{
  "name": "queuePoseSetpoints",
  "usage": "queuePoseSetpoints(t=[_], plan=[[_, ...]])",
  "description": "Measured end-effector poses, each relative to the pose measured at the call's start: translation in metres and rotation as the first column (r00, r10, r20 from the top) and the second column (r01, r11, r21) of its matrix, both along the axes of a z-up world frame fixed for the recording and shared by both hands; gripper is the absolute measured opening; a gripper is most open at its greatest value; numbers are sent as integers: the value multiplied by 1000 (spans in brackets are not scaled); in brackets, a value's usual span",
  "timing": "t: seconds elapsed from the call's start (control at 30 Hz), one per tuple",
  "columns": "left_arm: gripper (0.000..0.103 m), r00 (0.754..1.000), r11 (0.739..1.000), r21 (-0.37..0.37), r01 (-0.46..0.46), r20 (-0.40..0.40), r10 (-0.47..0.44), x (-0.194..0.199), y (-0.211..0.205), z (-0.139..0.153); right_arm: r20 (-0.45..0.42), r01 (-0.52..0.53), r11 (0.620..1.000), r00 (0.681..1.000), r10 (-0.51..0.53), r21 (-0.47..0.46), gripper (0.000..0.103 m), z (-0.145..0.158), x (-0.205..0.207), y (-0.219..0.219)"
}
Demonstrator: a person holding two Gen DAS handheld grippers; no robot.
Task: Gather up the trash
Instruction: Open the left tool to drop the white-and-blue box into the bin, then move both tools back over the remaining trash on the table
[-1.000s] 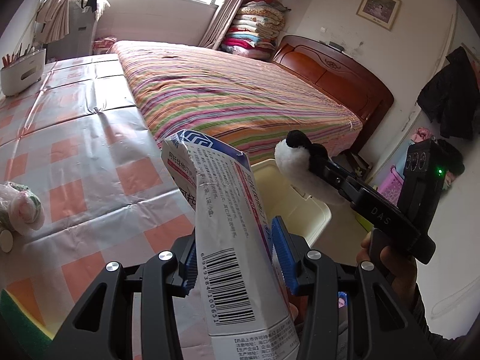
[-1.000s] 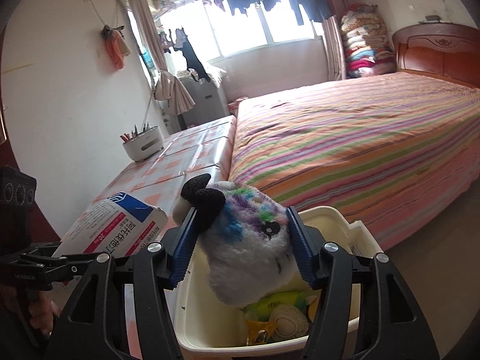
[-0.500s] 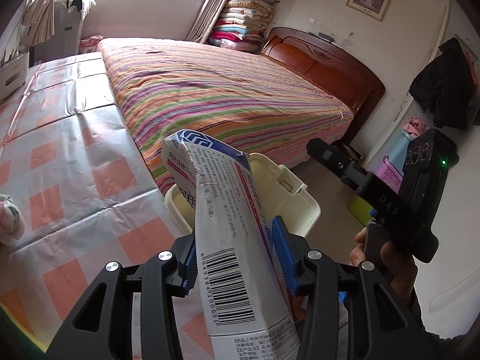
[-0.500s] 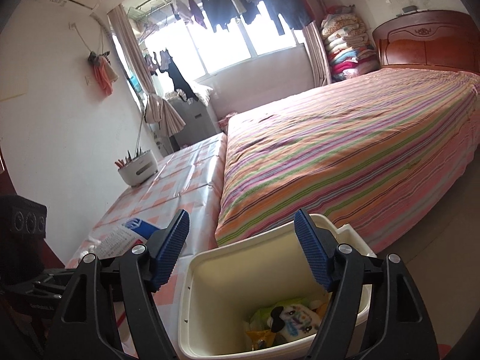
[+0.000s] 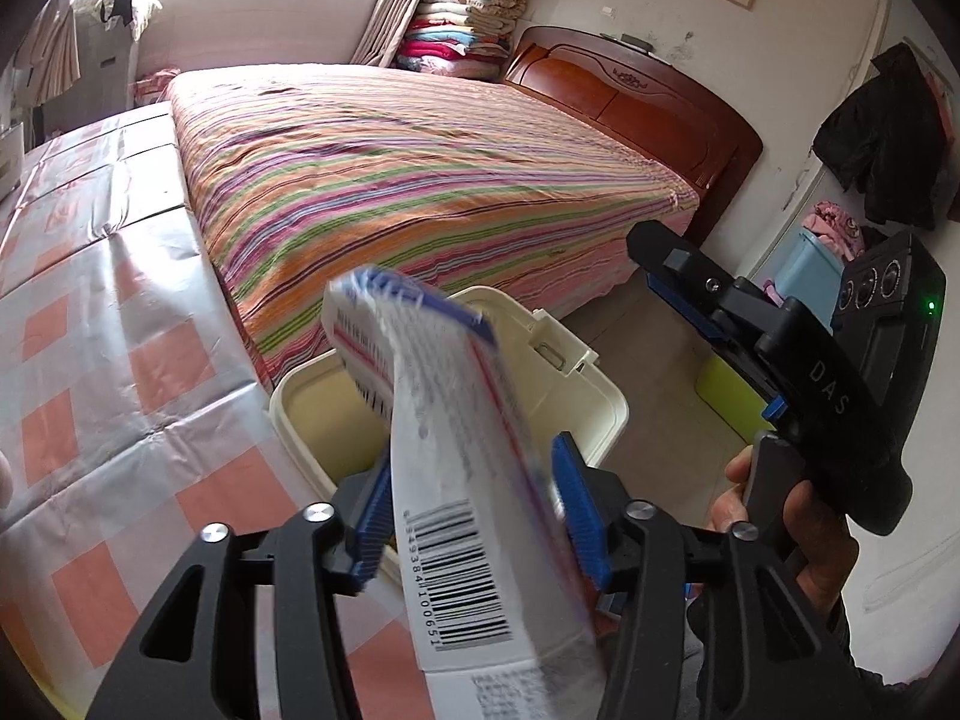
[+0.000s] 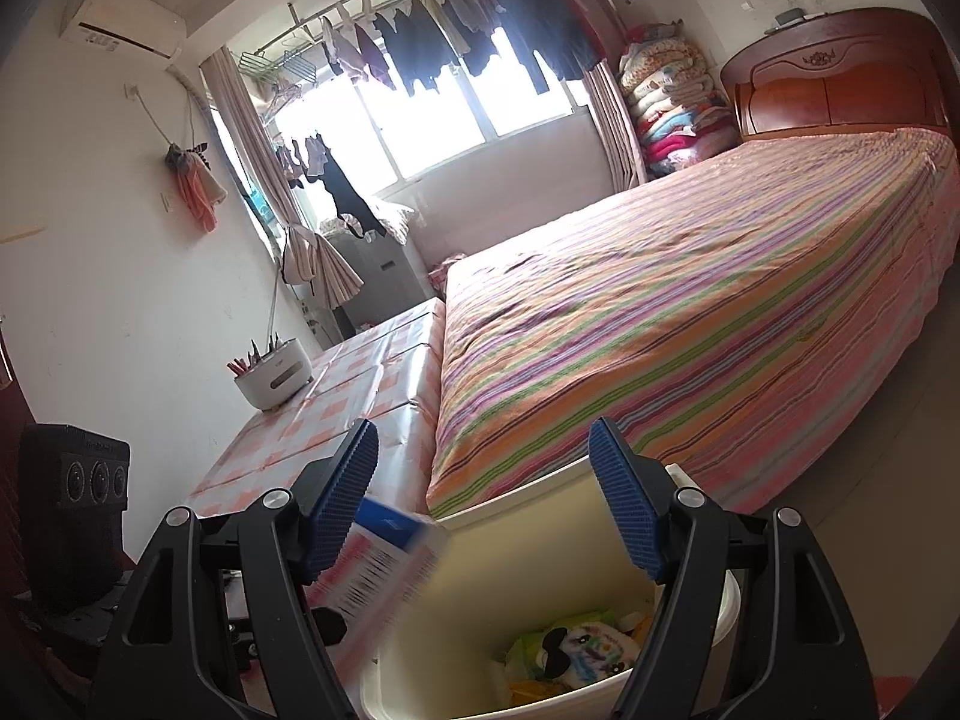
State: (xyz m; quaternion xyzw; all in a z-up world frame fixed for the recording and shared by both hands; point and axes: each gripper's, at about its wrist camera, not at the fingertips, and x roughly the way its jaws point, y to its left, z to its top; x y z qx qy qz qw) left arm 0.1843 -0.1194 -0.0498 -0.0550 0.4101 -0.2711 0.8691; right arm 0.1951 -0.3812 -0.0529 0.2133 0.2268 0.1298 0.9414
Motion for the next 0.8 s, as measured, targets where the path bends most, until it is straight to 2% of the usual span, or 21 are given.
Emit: queuePoseSetpoints(t=[0.03,0.07,0.2,0.3,0.43,0.63,0.8], plan=[[73,1000,1000,2,-7,8,7,0,-2,1,2,-1,1000,1000,1,2,72,0,-1,0],[78,1000,1000,6,-17,22,17,-1,-2,3,3,-2,1000,1000,2,3,72,0,0,-1],[79,999,999,23,-26,36,25,-2,0,10,11,-6,1000,1000,6,13,72,0,0,0],[79,997,997,-43,-59,43,60,-6,16,26,24,-20,1000,1000,20,19,72,3,2,4],[79,989,987,-94,-130,56,136,-10,46,48,33,-51,999,998,50,16,72,5,5,17],[79,963,969,-51,-241,115,245,-16,94,65,32,-112,994,993,112,16,72,5,11,42],[79,931,941,-36,-335,143,337,-27,139,66,33,-162,987,986,161,9,78,6,14,68]])
